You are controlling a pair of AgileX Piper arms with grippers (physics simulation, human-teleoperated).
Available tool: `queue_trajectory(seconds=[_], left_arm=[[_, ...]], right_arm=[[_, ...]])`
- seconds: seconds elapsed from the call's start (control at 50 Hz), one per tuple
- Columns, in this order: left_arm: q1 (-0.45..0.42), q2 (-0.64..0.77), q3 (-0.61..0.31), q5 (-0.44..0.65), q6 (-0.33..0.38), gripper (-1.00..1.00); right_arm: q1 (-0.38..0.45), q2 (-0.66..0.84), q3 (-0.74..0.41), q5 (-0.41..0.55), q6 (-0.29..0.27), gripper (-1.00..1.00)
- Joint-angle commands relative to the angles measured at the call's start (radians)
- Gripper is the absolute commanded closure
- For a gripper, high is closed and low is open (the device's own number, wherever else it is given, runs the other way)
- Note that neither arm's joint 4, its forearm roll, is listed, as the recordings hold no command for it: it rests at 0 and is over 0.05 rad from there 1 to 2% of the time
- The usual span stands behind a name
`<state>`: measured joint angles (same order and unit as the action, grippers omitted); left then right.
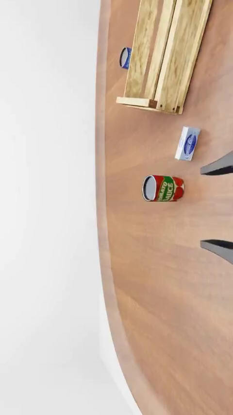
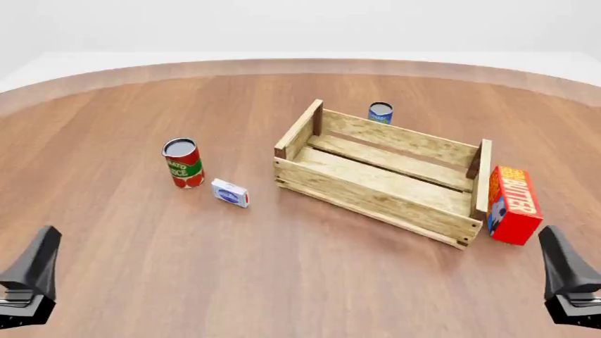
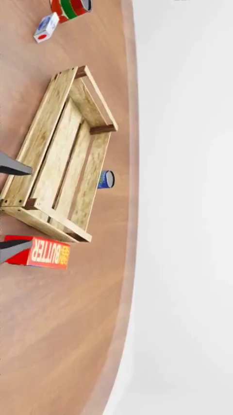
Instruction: Pick up the butter and put it in the tray.
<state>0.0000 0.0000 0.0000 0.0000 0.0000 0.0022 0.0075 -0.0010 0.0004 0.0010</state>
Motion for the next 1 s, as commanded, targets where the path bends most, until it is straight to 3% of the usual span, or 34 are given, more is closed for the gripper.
queue_trajectory(seconds=[0.02, 0.24, 0.54, 1.0], left_arm=[[0.000, 0.000, 0.000, 0.000, 0.000, -1.00], [0.000, 0.000, 0.000, 0.000, 0.000, -1.00], [0.000, 0.000, 0.000, 0.000, 0.000, -1.00], [0.000, 0.000, 0.000, 0.000, 0.000, -1.00]], right_arm=[[0.002, 0.025, -0.005, -0.005, 0.003, -1.00], [0.004, 0.006, -0.019, 0.027, -0.005, -1.00], [-0.100, 0.045, -0.047, 0.042, -0.040, -1.00], [-0.141, 0.078, -0.041, 0.052, -0.083, -1.00]])
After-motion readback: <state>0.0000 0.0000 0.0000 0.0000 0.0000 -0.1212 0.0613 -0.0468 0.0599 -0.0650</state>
